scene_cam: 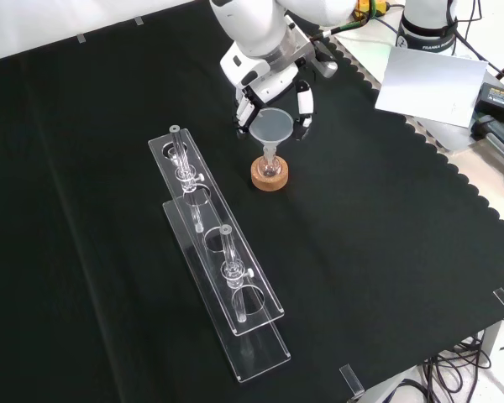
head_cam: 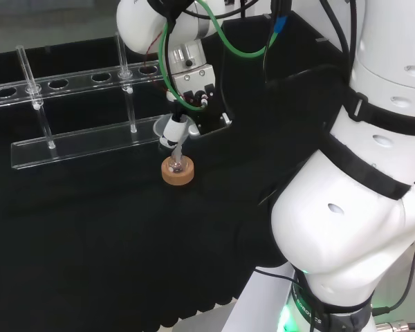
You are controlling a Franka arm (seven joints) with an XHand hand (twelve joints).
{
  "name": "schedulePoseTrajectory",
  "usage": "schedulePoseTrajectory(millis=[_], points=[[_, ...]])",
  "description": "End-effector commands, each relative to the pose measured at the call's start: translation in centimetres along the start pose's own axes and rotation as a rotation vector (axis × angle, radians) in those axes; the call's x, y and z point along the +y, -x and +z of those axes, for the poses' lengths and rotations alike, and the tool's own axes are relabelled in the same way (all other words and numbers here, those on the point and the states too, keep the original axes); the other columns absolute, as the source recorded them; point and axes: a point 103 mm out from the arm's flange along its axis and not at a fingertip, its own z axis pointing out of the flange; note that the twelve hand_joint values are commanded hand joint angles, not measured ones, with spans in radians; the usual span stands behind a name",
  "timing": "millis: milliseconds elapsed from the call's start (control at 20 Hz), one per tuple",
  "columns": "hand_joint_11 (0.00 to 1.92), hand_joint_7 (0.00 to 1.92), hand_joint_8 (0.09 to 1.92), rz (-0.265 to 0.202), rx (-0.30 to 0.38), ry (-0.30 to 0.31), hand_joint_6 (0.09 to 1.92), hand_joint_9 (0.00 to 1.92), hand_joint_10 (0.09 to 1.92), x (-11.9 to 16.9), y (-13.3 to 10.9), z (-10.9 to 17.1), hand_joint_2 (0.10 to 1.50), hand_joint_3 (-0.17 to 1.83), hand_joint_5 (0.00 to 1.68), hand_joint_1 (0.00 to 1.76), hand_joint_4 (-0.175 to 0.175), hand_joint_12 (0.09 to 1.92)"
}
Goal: Place the funnel on the round-bottom flask.
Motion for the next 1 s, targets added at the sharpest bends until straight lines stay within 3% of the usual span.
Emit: schedulePoseTrajectory(millis=[50,1000], points=[[0.93,0.77,0.72,0.004,-0.002,-0.008,0.73,1.25,0.18,-0.05,0.07,0.15,0.64,0.65,0.73,0.88,-0.055,1.07],[0.78,0.60,0.75,-0.013,-0.001,-0.006,0.64,1.10,0.23,-0.21,-0.32,0.02,0.61,0.64,0.49,0.83,-0.055,1.16]])
